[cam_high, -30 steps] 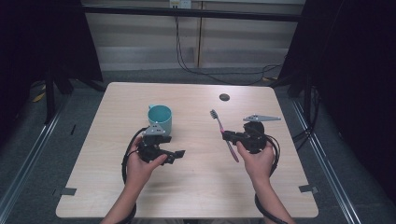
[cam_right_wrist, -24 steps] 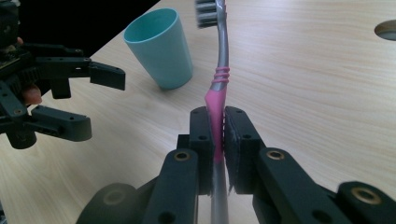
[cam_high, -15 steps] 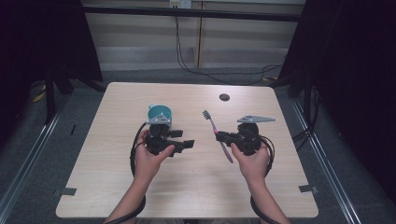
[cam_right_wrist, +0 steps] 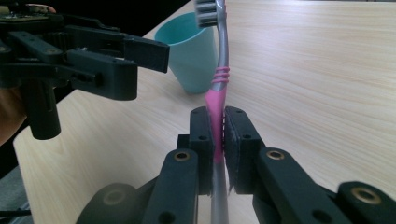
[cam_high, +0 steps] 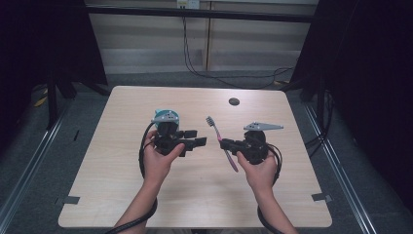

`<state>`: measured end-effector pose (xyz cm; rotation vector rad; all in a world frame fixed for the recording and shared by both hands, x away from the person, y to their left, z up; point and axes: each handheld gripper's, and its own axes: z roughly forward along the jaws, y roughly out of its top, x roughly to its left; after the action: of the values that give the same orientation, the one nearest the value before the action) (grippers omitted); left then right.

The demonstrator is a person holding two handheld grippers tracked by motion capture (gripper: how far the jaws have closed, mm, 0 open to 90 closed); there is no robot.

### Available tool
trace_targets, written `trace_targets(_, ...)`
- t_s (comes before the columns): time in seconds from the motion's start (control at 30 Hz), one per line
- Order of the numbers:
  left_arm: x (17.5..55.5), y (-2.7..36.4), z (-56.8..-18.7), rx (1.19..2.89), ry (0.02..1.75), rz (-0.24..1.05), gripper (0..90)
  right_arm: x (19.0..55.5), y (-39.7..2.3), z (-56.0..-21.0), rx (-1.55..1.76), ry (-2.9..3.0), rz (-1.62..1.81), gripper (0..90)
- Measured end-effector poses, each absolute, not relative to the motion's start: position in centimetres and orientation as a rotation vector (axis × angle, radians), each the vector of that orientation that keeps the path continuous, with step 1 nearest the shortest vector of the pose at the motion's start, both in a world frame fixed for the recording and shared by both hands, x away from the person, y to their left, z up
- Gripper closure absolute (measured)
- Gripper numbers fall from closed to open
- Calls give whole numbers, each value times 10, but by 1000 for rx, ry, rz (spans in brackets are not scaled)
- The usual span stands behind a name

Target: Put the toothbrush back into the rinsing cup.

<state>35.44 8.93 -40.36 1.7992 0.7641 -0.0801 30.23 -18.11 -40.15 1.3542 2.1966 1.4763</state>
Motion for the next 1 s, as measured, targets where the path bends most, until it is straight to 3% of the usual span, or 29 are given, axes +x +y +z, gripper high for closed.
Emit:
trace_targets(0.37,358,83,-394,1740,766,-127,489,301,-167,-407,1336,2209,1519,825)
trace_targets(0.93,362,74,-409,1724,845,-198,526,301,-158,-407,1292,2224,1537,837)
trace_targets(1.0,363,74,-411,1721,852,-209,573,300,-158,-406,1289,2227,1519,838)
